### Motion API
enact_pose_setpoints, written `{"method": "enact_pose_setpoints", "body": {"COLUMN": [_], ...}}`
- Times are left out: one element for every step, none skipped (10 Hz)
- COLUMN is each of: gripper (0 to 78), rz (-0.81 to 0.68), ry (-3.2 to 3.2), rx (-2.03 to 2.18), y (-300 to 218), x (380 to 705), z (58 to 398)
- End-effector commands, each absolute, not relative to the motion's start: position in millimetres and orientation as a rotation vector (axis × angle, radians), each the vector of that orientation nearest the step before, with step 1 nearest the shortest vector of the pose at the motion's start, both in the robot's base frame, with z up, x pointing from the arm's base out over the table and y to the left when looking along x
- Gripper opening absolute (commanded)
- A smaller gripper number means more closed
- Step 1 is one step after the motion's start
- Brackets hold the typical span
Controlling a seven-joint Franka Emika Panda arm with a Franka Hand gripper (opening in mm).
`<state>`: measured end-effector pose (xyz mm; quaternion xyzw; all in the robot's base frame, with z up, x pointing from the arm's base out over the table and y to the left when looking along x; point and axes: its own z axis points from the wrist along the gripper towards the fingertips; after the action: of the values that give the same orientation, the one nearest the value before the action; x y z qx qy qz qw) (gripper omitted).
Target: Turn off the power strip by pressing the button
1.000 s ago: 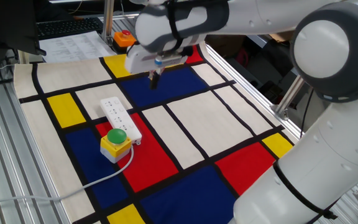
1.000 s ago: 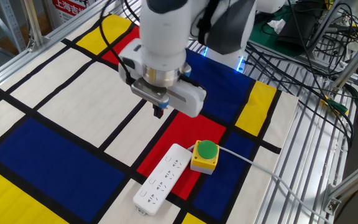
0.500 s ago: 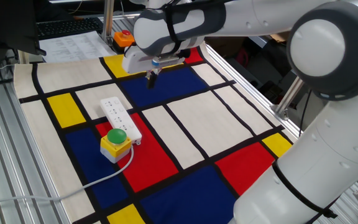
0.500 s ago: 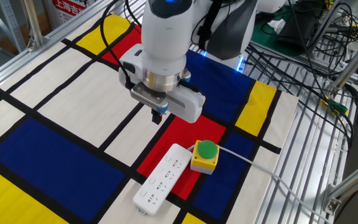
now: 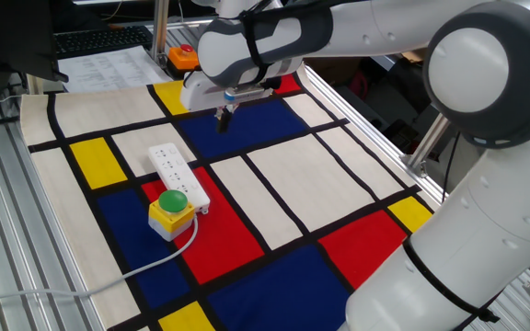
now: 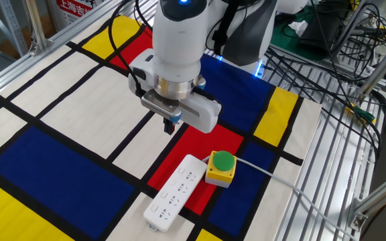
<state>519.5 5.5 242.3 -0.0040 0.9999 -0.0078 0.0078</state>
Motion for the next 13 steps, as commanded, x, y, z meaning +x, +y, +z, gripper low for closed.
{"method": "enact_pose_setpoints", "body": {"gripper": [0.0, 0.0, 0.0, 0.0, 0.0, 0.0, 0.0, 0.0, 0.0, 0.0, 0.0, 0.0, 0.0], "rz": [-0.027, -0.027, -0.026, -0.022, -0.021, -0.017, -0.019, -0.021, -0.103, -0.100, -0.096, -0.082, -0.087], "ry": [3.121, 3.121, 3.122, 3.121, 3.122, 3.121, 3.121, 3.123, 3.124, 3.151, 3.156, 3.144, 3.150], "rx": [-0.011, -0.011, -0.016, -0.017, -0.018, -0.031, -0.038, -0.037, -0.048, -0.054, -0.051, -0.016, -0.016], "y": [5.6, 5.6, 5.6, 5.6, 5.6, 5.7, 5.7, 5.7, 5.7, 5.7, 5.7, 5.7, 5.7], "x": [520.2, 520.2, 520.2, 520.2, 520.2, 520.1, 520.1, 520.1, 520.1, 520.1, 520.1, 520.1, 520.1], "z": [243.7, 243.7, 243.7, 243.7, 243.7, 243.6, 243.6, 243.6, 243.6, 243.6, 243.6, 243.6, 243.6]}}
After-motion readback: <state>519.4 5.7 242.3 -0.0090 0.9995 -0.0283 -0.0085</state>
